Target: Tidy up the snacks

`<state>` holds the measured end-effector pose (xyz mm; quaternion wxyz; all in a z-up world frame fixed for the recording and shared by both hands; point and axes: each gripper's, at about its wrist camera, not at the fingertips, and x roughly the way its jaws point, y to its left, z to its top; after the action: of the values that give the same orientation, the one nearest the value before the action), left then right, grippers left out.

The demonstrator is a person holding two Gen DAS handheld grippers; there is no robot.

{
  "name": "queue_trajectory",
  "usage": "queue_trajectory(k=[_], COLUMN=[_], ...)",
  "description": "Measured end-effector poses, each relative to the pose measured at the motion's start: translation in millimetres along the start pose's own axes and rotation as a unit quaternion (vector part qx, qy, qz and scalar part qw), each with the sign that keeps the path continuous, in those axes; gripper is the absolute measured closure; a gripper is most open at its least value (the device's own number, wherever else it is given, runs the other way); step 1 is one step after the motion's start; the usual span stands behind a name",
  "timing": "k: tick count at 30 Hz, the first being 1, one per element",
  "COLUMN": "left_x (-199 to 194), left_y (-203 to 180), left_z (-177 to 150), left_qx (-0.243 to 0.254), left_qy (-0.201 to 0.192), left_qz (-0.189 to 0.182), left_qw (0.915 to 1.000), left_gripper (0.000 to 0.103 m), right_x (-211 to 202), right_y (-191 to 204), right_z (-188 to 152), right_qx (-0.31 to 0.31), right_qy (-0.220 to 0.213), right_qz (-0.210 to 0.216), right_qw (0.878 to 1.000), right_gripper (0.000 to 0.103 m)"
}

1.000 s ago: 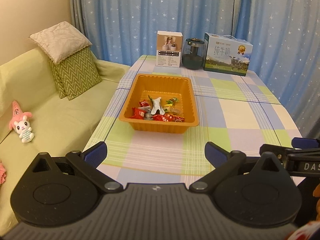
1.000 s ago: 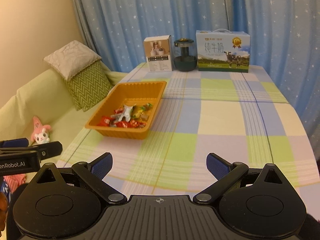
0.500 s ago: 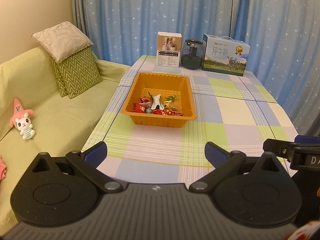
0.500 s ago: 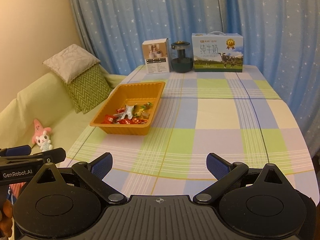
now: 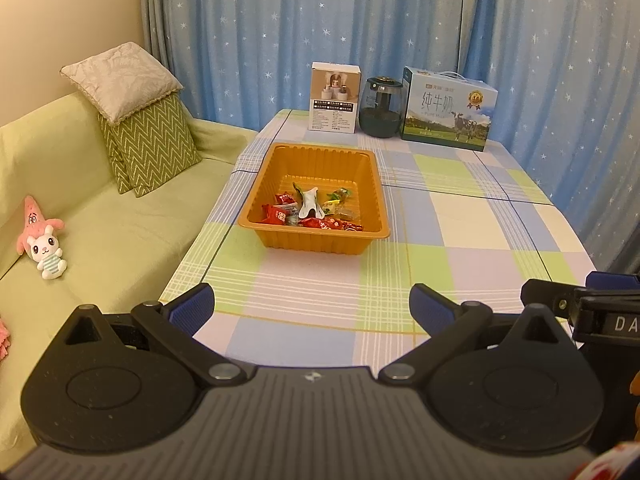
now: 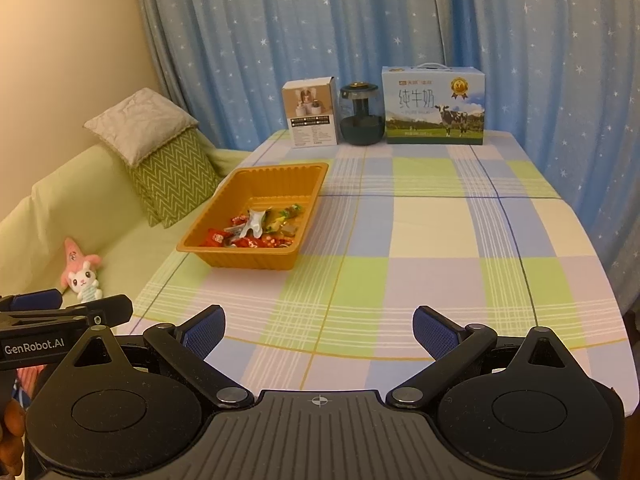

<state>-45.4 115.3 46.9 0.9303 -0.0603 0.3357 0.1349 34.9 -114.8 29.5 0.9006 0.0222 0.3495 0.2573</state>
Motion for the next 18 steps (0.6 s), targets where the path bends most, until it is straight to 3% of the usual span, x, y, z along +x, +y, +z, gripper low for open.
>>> queue_trajectory(k=[18], left_x=[2.7], left_y=[0.0], left_z=[-0.4], left_qx=[0.005], left_qy=[0.002], left_qz=[0.001], left_qw=[1.0], left_gripper=[0.0], right_x=[2.2], right_y=[-6.6], right_z=[-1.3], right_qx=[0.007], right_qy=[0.0], right_qz=[0.001], right_qw=[1.0], right_gripper=[0.004])
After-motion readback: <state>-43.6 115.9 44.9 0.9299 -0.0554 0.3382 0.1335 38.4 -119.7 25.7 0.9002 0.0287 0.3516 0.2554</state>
